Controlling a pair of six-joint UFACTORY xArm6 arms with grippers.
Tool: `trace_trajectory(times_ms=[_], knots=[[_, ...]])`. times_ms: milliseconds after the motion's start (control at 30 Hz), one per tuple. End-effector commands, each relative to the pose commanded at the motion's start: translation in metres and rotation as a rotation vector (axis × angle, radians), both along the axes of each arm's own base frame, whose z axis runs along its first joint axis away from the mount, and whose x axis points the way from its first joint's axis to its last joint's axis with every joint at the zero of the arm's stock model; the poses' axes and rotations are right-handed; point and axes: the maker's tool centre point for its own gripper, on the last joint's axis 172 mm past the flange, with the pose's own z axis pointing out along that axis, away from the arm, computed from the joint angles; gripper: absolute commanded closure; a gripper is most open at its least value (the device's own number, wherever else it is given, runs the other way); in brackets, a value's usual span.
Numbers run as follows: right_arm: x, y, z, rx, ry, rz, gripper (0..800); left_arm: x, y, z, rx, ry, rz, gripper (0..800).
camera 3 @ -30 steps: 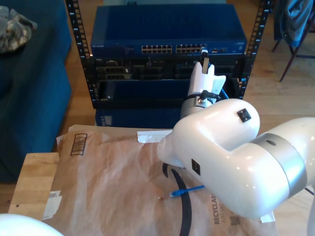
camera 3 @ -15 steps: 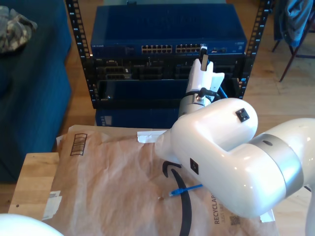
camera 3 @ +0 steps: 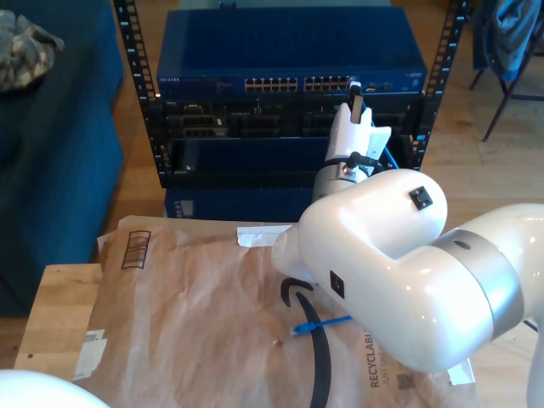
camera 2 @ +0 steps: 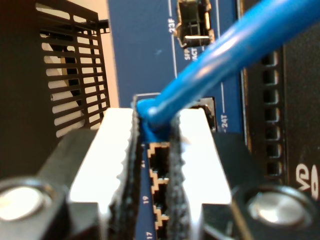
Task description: Grab the cable and plug it in
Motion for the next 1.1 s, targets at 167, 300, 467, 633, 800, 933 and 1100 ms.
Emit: trace_trajectory(times_ms=[167,300,467,633,800,933,1100], knots=[[0.000,0.001,0.001,0.003,-0.001,0.000,800,0.000,0.000,0.000,0.000,0.000,0.002,0],[-0.001,0.003,0.001,0.004,-0.002,0.004,800,0.000,0.000,0.000,0.000,0.001,0.001,0],[-0.001,0.004,0.005,0.009,-0.008,0.005,800,0.000,0.000,0.000,0.000,0.000,0.000,0],[-0.002,0.008,0.006,0.011,-0.009,0.012,800,0.000,0.000,0.000,0.000,0.000,0.002,0],[-0.002,0.011,0.004,0.009,-0.006,0.016,800,0.000,0.000,0.000,0.000,0.001,0.003,0],[0.000,0.012,-0.001,0.011,0.008,0.020,800,0.000,0.000,0.000,0.000,0.000,0.002,0],[0.004,0.013,0.002,0.020,0.005,0.022,800,0.000,0.000,0.000,0.000,0.000,0.002,0]])
